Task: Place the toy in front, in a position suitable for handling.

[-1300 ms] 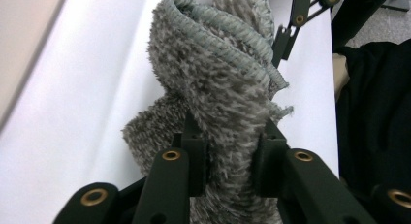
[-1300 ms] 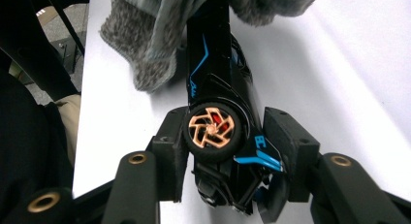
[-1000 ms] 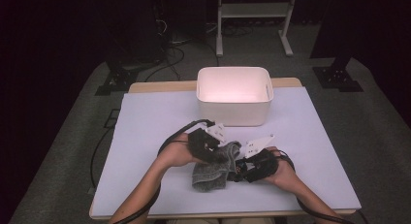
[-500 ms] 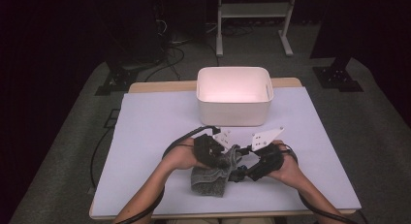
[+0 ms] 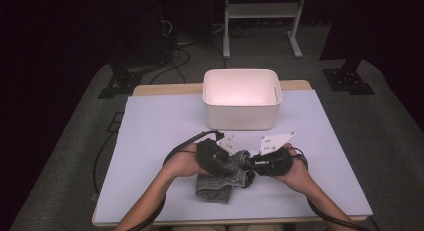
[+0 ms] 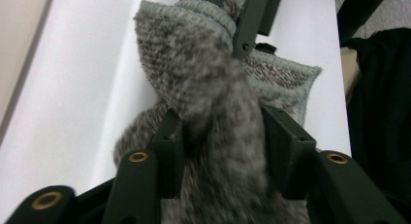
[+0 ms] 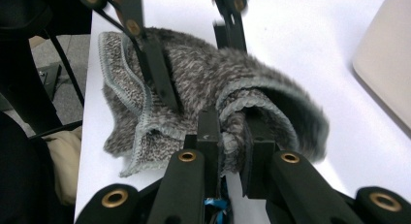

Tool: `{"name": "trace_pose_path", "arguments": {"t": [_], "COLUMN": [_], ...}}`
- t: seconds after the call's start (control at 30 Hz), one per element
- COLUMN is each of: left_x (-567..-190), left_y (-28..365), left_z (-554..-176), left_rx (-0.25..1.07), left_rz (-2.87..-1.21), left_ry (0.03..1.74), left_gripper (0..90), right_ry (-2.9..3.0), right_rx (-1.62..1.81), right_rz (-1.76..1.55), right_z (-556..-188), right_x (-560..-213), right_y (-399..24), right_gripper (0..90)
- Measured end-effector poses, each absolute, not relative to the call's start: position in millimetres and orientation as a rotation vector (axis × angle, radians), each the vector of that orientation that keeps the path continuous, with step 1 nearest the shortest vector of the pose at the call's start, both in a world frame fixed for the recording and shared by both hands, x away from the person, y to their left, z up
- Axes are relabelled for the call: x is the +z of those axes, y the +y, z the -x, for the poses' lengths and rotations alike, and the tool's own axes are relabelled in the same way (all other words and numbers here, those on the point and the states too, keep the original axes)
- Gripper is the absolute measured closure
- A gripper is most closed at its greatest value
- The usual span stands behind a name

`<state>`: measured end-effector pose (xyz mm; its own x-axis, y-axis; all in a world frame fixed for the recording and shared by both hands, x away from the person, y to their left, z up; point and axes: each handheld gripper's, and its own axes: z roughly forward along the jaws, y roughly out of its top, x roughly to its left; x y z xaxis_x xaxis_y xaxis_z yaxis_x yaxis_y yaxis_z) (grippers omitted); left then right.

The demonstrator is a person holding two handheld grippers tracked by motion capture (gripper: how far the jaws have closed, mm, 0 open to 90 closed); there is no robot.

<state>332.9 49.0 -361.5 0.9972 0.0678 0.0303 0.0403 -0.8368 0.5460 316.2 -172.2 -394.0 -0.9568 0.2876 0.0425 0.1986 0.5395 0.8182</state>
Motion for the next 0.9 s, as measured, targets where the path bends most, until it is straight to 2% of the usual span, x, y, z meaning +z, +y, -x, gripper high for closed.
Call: {"name": "trace_pose_path", "arguments": {"t": [0.07,0.13,0.23,0.27,0.3,0.37,0.43,0.57,0.67,0.7,0.8,0.9], "left_x": [-360,-363,-367,-368,-368,-368,-367,-366,-366,-366,-365,-363], "left_y": [53,55,54,53,53,54,54,53,53,53,51,45], "left_z": [-332,-331,-329,-330,-329,-330,-330,-331,-331,-331,-332,-330], "left_rx": [0.080,0.081,0.097,0.085,0.079,0.071,0.075,0.069,0.067,0.069,0.065,0.050], "left_rz": [-2.536,-2.533,-2.535,-2.535,-2.531,-2.534,-2.540,-2.544,-2.543,-2.539,-2.543,-2.543], "left_ry": [0.111,0.101,0.071,0.072,0.072,0.065,0.043,0.026,0.028,0.031,0.035,0.003], "left_gripper": [48.6,50.8,72.1,75.0,76.6,77.4,77.4,77.1,76.9,76.7,76.1,76.3], "right_ry": [2.676,2.676,2.679,2.686,2.701,2.735,2.771,2.799,2.831,2.836,2.856,2.846], "right_rx": [1.405,1.416,1.408,1.404,1.409,1.439,1.462,1.373,1.315,1.295,1.255,1.243], "right_rz": [-0.437,-0.446,-0.445,-0.445,-0.438,-0.412,-0.405,-0.398,-0.382,-0.379,-0.368,-0.366], "right_z": [-317,-317,-317,-317,-318,-318,-319,-318,-318,-318,-317,-316], "right_x": [-396,-398,-399,-400,-400,-401,-402,-410,-421,-423,-429,-429], "right_y": [-174,-174,-174,-174,-174,-176,-179,-181,-178,-176,-171,-167], "right_gripper": [80.1,80.0,79.1,77.3,71.1,52.3,40.5,31.4,30.8,33.0,48.7,52.2]}}
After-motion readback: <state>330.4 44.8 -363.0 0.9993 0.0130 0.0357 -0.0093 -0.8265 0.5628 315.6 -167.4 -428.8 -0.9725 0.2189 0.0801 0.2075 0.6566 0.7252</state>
